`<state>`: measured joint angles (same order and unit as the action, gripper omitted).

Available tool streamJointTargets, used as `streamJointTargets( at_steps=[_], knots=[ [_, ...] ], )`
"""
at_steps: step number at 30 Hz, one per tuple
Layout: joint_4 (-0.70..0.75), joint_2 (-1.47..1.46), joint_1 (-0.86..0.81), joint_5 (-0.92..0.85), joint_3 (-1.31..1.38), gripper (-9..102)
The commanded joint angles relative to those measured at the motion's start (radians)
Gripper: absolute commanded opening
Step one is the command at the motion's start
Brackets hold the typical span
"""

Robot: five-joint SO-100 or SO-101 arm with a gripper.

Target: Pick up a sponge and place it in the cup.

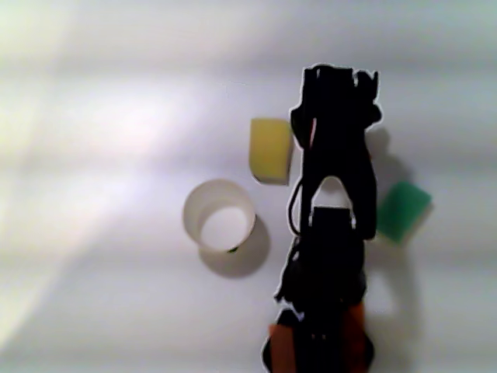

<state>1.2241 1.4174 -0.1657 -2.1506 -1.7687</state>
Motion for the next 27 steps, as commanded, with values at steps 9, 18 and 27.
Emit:
streamJointTargets(
  at_steps=[9, 18, 27],
  knots=[
    [-0.066, 0.018, -0.023, -0.054, -0.080, 33],
    [-0.133, 0.003, -0.041, -0.124, -0.107, 27],
    [-0.176, 0.015, -0.067, -0.163, -0.156, 18]
  ],
)
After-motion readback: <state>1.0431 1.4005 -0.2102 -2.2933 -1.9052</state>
